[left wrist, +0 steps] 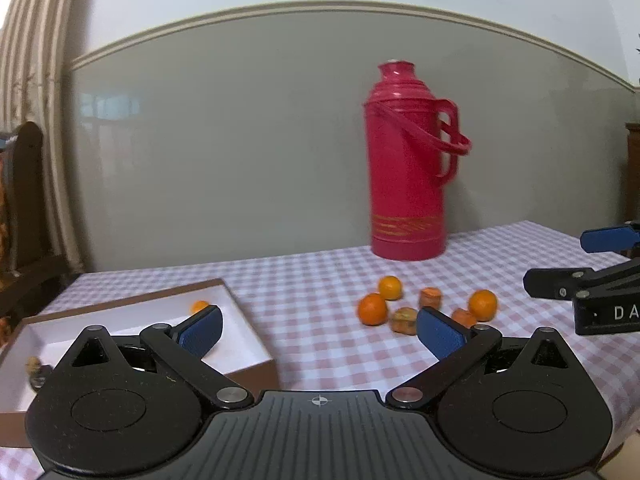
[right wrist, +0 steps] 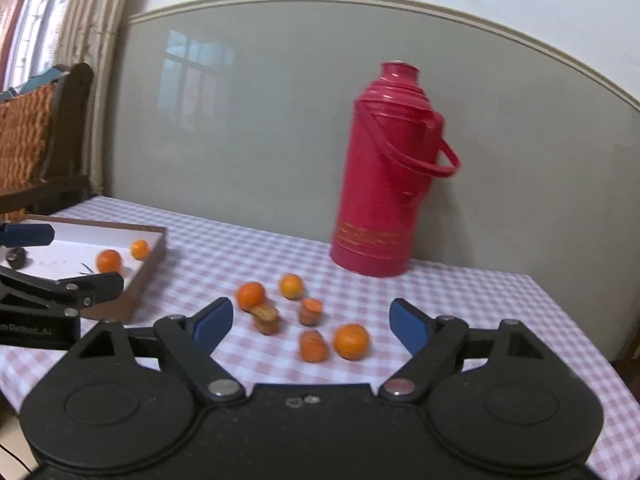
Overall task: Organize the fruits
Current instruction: 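Withdraw both grippers from the box toward the remaining fruits, then close the left gripper on the cut fruit piece while the right gripper grasps a mandarin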
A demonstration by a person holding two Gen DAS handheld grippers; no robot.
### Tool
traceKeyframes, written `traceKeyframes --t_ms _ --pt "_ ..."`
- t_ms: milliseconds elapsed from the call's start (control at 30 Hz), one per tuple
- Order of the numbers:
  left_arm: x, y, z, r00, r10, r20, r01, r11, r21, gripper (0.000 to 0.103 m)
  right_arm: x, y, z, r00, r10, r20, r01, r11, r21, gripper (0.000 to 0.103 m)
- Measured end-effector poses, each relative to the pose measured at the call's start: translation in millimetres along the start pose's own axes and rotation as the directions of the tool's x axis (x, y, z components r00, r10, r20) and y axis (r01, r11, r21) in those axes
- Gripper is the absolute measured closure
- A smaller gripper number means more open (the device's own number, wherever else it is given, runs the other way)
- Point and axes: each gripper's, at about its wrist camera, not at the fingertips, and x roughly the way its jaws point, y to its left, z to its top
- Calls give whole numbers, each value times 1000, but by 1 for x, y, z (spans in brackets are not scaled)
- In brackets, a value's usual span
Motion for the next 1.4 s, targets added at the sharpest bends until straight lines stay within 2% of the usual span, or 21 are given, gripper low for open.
traceKeyframes --t_ms 167,267,433,500,633,800,933,1067,1400 --pt "13 -19 3 999 -36 0 36 999 20 1 4 -17 -5 999 -32 -12 32 999 27 31" --pt "23 -28 5 999 -50 -15 50 998 28 11 8 -25 -8 999 -37 -23 38 999 37 35" --pt "38 -38 6 997 -69 -35 70 997 32 14 19 -33 -12 998 -40 -42 42 998 42 40" --pt "48 -42 6 994 -83 -66 86 996 34 24 28 -36 -14 998 -46 -52 48 998 34 40" --pt "67 -49 1 988 -94 -126 98 995 23 32 46 -43 -15 995 -37 -93 42 998 56 54" --pt "86 -54 3 985 -96 -140 98 995 8 35 58 -45 -14 994 -32 -105 39 997 63 55" --pt "100 -57 6 982 -111 -155 112 994 2 39 69 -45 -16 991 -25 -129 33 998 62 61" --pt "112 -62 5 975 -126 -183 129 992 4 49 78 -45 -19 989 -25 -144 35 997 62 62" --pt "133 -69 1 963 -143 -229 142 990 -19 50 114 -45 -18 983 -15 -181 28 997 66 66"
